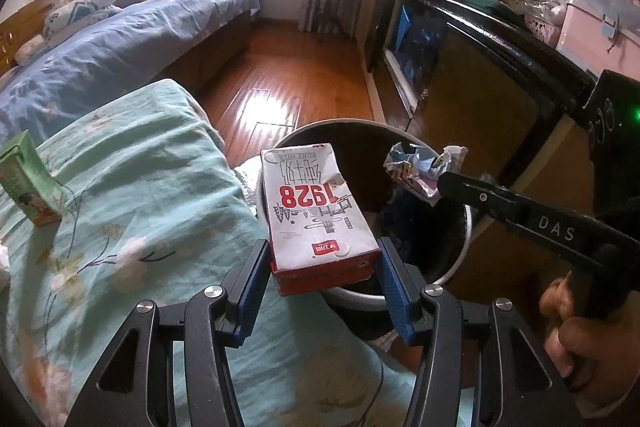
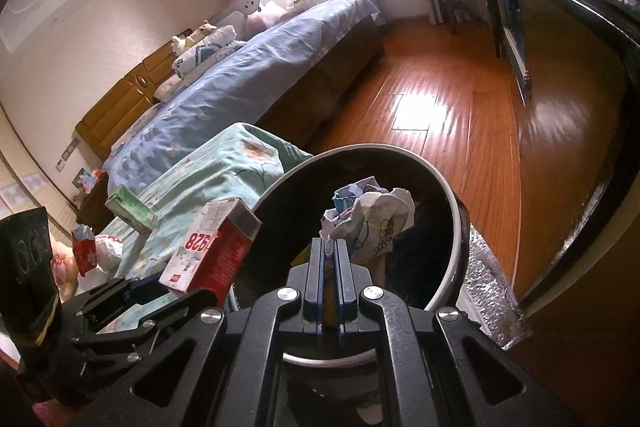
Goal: Collect trash
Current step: 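Carry the printed box and crumpled wrapper over the trash bin with both grippers, then open both grippers to drop the box and wrapper into the bin, then move both open grippers back over the bed toward the foam sleeve and carton, then grasp the white foam net sleeve with the left gripper while the right grasps the green milk carton, then carry the white foam sleeve and green carton over the trash bin with both grippers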
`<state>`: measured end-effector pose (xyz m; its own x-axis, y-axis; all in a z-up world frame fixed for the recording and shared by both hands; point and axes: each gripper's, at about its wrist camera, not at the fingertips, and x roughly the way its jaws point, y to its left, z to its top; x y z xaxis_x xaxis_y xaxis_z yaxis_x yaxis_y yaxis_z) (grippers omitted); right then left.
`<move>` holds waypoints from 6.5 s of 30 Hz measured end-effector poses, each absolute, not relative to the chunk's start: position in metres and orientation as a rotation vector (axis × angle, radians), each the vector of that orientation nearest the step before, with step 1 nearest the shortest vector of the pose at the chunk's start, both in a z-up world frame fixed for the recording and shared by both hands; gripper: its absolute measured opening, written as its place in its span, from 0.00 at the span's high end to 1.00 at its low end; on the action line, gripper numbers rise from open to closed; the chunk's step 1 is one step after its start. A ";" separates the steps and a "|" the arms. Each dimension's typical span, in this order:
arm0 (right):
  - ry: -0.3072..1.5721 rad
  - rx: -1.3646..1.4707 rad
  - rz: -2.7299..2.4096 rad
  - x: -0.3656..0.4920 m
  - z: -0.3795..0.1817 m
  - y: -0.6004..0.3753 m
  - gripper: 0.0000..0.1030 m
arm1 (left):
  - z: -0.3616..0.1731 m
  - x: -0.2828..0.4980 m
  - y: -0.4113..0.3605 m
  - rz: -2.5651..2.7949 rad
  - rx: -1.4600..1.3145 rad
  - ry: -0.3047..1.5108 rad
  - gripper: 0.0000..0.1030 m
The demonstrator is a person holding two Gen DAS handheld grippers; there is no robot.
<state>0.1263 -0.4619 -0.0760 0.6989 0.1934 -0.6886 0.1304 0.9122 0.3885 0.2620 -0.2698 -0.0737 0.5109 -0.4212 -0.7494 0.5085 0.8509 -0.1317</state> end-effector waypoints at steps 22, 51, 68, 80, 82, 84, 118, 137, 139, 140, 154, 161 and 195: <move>0.834 0.469 0.019 0.148 -0.085 -0.478 0.91 | -0.081 0.274 -0.295 -0.597 0.133 0.913 0.49; 0.800 0.444 0.169 0.135 -0.063 -0.397 0.36 | -0.063 0.195 -0.159 -0.388 -0.092 0.858 0.39; 0.876 0.318 0.393 0.150 -0.077 -0.291 0.27 | -0.055 0.151 -0.045 -0.136 -0.237 0.845 0.39; 0.890 0.246 0.510 0.176 -0.084 -0.240 0.19 | -0.050 0.147 0.002 -0.023 -0.306 0.838 0.36; 0.886 0.229 0.527 0.181 -0.083 -0.233 0.18 | -0.050 0.149 0.006 -0.009 -0.314 0.838 0.36; 0.879 0.216 0.532 0.186 -0.083 -0.227 0.18 | -0.052 0.154 0.009 -0.001 -0.322 0.840 0.35; 0.927 0.202 0.572 0.301 -0.104 -0.176 0.24 | -0.076 0.230 0.042 0.073 -0.347 0.825 0.49; 0.887 0.226 0.530 0.235 -0.085 -0.214 0.54 | -0.055 0.192 0.009 -0.077 -0.291 0.777 0.81; 0.878 0.243 0.516 0.223 -0.082 -0.226 0.54 | -0.052 0.189 0.001 -0.100 -0.280 0.772 0.81; 0.874 0.245 0.510 0.219 -0.080 -0.230 0.54 | -0.051 0.187 -0.004 -0.115 -0.274 0.772 0.81; 0.823 0.301 0.422 0.165 -0.064 -0.289 0.54 | -0.048 0.176 -0.058 -0.256 -0.193 0.800 0.81; 0.801 0.320 0.380 0.146 -0.059 -0.316 0.54 | -0.045 0.183 -0.080 -0.313 -0.158 0.803 0.81; 0.802 0.395 0.165 0.108 -0.069 -0.421 0.54 | -0.051 0.211 -0.169 -0.485 -0.054 0.817 0.81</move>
<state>0.1081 -0.4215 -0.0686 0.6871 0.2908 -0.6658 0.0052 0.9144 0.4047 0.2111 -0.1690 -0.0508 0.5817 -0.4355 -0.6870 0.3945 0.8897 -0.2299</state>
